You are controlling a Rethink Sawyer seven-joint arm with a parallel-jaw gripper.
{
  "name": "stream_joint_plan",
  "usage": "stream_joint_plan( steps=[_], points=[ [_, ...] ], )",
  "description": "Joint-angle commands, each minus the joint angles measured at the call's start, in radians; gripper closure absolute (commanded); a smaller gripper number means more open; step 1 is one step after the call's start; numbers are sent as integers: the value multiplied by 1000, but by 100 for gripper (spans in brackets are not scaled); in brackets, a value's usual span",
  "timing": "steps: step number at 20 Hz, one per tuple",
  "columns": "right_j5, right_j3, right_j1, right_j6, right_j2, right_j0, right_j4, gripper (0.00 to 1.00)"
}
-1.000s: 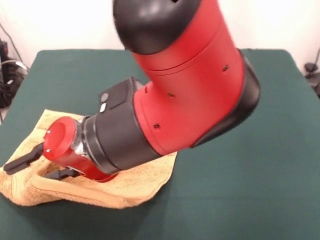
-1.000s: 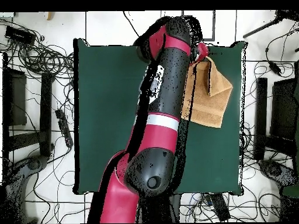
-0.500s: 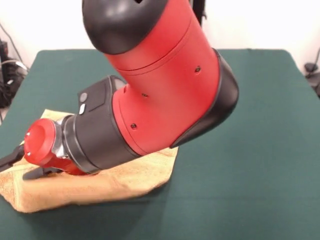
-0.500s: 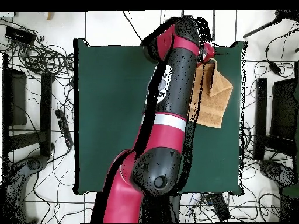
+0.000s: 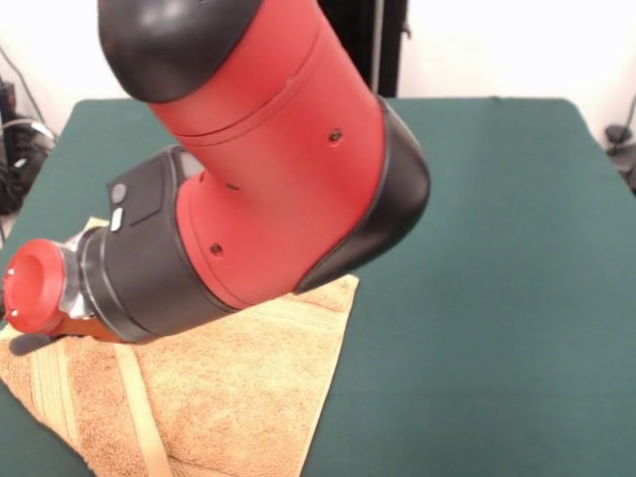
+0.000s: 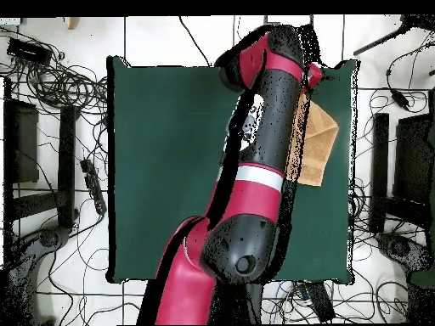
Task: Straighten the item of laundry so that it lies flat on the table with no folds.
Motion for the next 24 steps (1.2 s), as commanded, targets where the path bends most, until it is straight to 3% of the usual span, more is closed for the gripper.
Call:
stream_joint_plan(
  steps=[1,5,9,13,17,20,24],
  points=[
    [7,-24,30,-368,19,2,22,0],
    [7,-13,22,-332,30,4,25,0],
    [111,3,8,-354,63,7,92,0],
    [150,16,16,-268,84,12,135,0],
    [202,1,31,-261,74,7,187,0],
    [269,-59,86,-204,42,-24,313,0],
    [448,-48,53,-266,42,-45,483,0]
  ],
)
